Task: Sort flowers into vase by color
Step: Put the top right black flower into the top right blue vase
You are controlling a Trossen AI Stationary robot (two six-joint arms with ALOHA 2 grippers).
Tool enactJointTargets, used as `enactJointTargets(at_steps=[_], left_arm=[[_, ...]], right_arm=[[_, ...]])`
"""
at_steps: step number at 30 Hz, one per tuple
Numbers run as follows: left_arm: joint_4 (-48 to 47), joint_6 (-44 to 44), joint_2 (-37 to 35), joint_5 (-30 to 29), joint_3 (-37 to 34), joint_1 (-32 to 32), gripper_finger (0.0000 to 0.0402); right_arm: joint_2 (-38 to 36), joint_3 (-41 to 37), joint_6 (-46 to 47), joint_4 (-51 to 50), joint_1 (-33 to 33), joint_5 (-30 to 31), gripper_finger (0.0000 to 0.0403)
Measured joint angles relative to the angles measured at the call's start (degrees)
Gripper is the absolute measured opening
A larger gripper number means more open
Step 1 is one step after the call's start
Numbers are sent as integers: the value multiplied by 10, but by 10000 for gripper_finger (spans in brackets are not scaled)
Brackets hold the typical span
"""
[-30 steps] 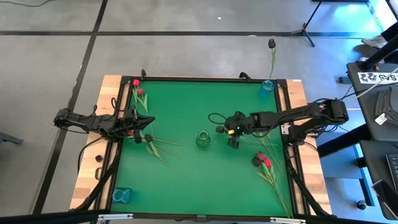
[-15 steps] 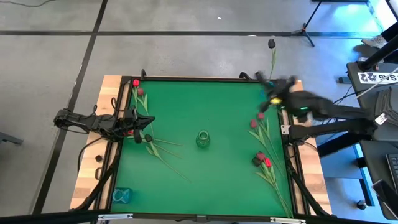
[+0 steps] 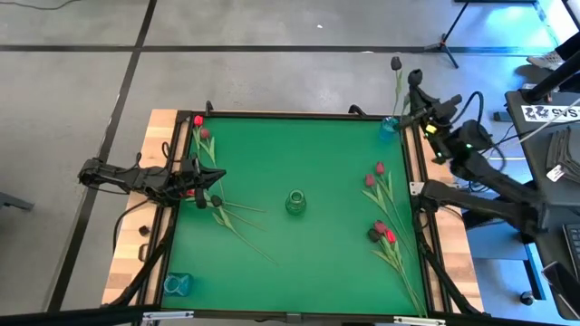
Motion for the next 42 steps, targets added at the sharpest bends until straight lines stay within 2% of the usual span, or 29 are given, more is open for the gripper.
enactJointTargets(at_steps=[6, 10, 14, 21, 30, 42], left_arm=[[0, 0, 0, 0, 0, 0, 11], [0, 0, 0, 0, 0, 0, 11], [1, 0, 0, 0, 0, 0, 11], [1, 0, 0, 0, 0, 0, 11], [1, 0, 0, 0, 0, 0, 11], [1, 0, 0, 0, 0, 0, 11]], right_arm=[[25, -50, 45, 114, -145, -67, 6], [52, -78, 61, 183, -202, -107, 7], [63, -106, 45, 286, -204, -105, 7], [85, -137, 14, 376, -204, -117, 7], [101, -171, 0, 430, -204, -121, 7], [158, -239, -3, 581, -204, -133, 7]])
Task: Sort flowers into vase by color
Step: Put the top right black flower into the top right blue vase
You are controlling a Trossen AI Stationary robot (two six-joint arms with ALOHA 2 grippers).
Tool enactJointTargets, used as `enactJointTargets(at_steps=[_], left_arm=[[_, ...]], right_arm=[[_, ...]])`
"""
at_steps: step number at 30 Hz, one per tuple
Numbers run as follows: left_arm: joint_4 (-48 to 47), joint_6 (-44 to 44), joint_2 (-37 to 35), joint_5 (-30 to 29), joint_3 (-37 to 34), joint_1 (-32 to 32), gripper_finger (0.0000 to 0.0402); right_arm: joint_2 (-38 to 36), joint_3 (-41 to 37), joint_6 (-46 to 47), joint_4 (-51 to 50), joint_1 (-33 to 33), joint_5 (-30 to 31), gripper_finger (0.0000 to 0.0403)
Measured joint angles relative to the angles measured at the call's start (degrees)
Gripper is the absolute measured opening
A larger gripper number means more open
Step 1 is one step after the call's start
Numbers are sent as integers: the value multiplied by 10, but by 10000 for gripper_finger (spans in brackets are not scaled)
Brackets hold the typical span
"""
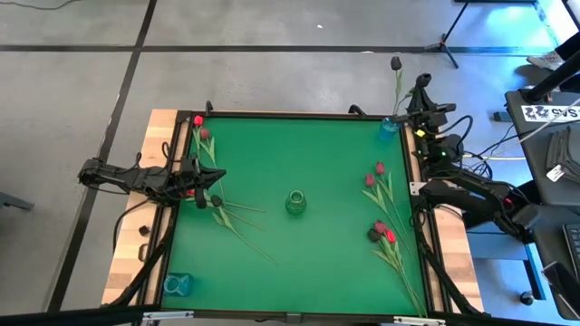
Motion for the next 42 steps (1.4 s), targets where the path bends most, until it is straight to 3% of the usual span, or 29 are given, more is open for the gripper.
enactJointTargets(at_steps=[20, 27, 34, 42], left_arm=[[0, 0, 0, 0, 0, 0, 11], [0, 0, 0, 0, 0, 0, 11], [0, 0, 0, 0, 0, 0, 11], [0, 0, 0, 0, 0, 0, 11]], right_arm=[[6, 0, -62, -55, 6, 39, 7], [17, 0, -99, -101, 47, 110, 7], [38, 6, -103, -108, 47, 155, 7], [54, 61, -117, -219, 90, 265, 16]])
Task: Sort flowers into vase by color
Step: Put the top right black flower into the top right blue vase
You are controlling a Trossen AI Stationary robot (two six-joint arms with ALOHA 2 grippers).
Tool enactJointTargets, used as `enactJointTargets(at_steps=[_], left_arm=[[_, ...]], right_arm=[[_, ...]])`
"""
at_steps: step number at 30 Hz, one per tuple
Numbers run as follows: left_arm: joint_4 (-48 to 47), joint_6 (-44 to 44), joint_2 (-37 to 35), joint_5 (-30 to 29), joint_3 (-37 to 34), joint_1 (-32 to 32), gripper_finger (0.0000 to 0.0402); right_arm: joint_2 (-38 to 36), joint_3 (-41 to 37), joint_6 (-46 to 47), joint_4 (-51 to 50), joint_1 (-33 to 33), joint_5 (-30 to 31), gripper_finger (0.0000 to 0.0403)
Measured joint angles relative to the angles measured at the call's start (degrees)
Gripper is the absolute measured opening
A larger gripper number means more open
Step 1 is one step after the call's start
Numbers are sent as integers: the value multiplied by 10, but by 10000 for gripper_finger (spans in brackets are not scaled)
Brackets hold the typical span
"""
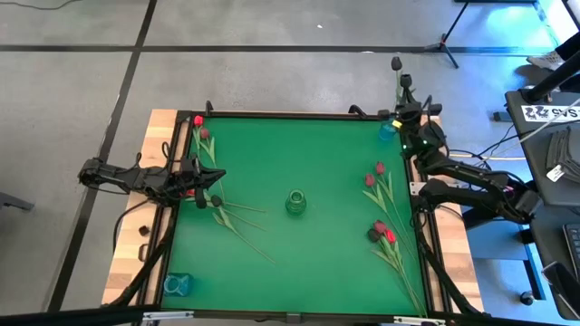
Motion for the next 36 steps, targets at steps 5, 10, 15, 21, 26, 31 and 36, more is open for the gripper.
enactJointTargets(at_steps=[5, 10, 15, 21, 26, 31, 36], left_arm=[[0, 0, 0, 0, 0, 0, 11], [0, 0, 0, 0, 0, 0, 11], [0, 0, 0, 0, 0, 0, 11], [0, 0, 0, 0, 0, 0, 11], [0, 0, 0, 0, 0, 0, 11], [0, 0, 0, 0, 0, 0, 11], [0, 0, 0, 0, 0, 0, 11]], right_arm=[[0, 6, 7, -26, 0, 16, 19], [0, 6, 19, -52, 1, 20, 19], [0, 6, 21, -59, 1, 21, 19], [-1, 7, 34, -82, 1, 22, 22], [0, 5, 35, -108, 1, 28, 70], [0, 5, 43, -120, 1, 31, 141], [0, 5, 51, -130, 11, 36, 184]])
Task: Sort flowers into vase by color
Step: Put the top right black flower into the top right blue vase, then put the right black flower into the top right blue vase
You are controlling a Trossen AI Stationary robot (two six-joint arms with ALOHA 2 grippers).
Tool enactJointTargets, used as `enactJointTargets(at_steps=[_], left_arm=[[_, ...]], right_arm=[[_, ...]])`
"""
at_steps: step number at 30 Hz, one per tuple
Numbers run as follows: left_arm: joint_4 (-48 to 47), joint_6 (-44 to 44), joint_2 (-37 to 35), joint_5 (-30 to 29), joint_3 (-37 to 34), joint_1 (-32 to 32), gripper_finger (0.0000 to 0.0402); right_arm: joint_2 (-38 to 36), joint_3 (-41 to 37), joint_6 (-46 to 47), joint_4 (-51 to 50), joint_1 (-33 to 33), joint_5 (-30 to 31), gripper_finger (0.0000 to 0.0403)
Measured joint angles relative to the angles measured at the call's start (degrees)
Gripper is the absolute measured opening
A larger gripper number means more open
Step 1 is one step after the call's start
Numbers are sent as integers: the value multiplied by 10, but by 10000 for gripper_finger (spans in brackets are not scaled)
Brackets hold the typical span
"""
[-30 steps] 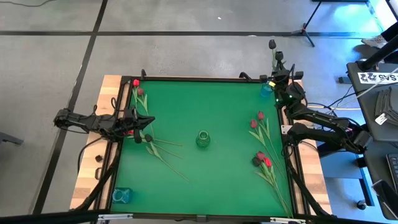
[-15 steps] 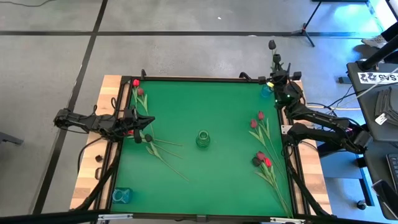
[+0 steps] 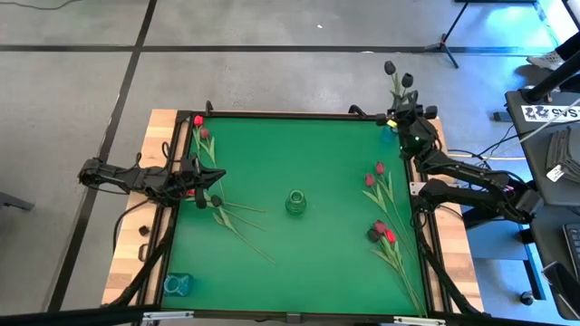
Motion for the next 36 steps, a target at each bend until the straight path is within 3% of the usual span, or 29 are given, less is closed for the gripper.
enactJointTargets(at_steps=[12, 18, 26, 36], left_arm=[[0, 0, 0, 0, 0, 0, 11], [0, 0, 0, 0, 0, 0, 11], [0, 0, 0, 0, 0, 0, 11], [0, 0, 0, 0, 0, 0, 11]], right_arm=[[-1, 45, 96, -183, 20, 19, 198], [-33, 82, 166, -350, 19, 25, 198], [-93, 143, 260, -514, 20, -74, 198], [-98, 224, 311, -694, 19, -137, 198]])
